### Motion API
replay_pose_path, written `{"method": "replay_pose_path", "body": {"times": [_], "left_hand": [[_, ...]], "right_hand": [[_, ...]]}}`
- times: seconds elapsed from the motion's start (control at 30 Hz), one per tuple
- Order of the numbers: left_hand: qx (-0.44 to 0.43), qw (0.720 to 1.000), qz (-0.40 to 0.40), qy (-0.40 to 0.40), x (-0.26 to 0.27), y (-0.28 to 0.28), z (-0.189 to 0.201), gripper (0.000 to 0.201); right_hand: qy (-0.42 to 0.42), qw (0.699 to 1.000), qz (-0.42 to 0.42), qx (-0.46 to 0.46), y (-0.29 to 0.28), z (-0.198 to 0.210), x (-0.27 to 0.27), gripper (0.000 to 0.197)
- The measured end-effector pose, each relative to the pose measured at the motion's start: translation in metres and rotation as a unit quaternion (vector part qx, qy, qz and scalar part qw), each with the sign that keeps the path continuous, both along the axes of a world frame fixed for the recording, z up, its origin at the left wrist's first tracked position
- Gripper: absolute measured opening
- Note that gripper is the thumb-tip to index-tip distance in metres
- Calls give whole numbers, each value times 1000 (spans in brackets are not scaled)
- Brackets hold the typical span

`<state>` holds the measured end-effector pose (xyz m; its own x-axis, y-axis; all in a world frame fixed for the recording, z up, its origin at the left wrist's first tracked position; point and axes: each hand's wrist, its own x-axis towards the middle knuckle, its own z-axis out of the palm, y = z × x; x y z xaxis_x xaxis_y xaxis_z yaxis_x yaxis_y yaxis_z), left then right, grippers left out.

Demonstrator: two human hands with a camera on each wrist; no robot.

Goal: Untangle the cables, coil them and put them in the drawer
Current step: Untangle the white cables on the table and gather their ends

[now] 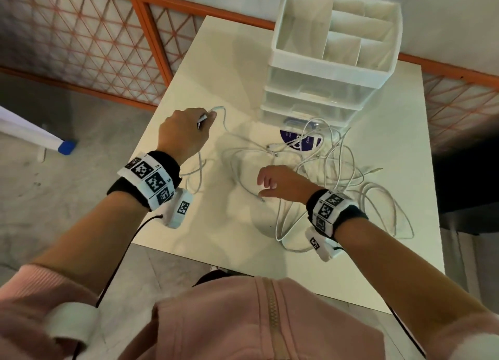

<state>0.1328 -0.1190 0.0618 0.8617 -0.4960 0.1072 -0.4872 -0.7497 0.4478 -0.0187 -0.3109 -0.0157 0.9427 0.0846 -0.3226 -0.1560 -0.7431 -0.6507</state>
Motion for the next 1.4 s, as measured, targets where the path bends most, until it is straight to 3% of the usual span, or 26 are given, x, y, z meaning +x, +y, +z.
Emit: {"method": "replay_pose_path", "body": {"times": [0.1,0.2,0.4,0.47,0.6,0.7,0.77,0.87,0.97,1.03,1.1,1.17,1.23,1.33,1.4], "left_hand": [[2,1000,-17,21,-10,-1,-9,43],[8,999,-5,39,-10,0,-10,44],[-45,999,12,3,4,-4,0,40],[-62,997,-5,54,7,-11,5,33],[-144,961,-103,214,-8,-27,24,61],[-160,929,-187,277,-24,-40,37,45],[-176,913,-218,296,-33,-47,43,27],[-210,903,-233,293,-41,-50,49,25],[-205,908,-239,278,-42,-48,53,23],[-238,902,-229,278,-41,-45,58,25],[-300,871,-224,318,-42,-46,66,28],[-359,818,-237,381,-44,-46,75,30],[-395,788,-262,393,-46,-45,85,31],[-447,767,-260,380,-38,-38,98,32],[-467,773,-229,362,-26,-29,103,31]], "right_hand": [[59,995,60,-49,15,-18,4,41],[67,994,52,-65,16,-20,8,28],[185,981,57,-31,-10,61,20,16],[126,992,20,6,-18,97,23,16],[-35,988,-100,109,-26,154,24,18],[-76,983,-103,129,-23,172,24,19],[-99,981,-108,124,-19,173,26,19],[-141,964,-158,160,-17,170,26,20],[-144,947,-205,204,-19,157,25,35],[-93,960,-158,213,-18,148,23,55],[-44,982,-75,169,-8,137,25,68],[-34,988,-41,146,7,128,31,55],[-50,988,-54,137,19,119,38,25],[-60,994,-50,74,14,100,37,15],[-42,997,-61,15,-4,85,30,19]]}}
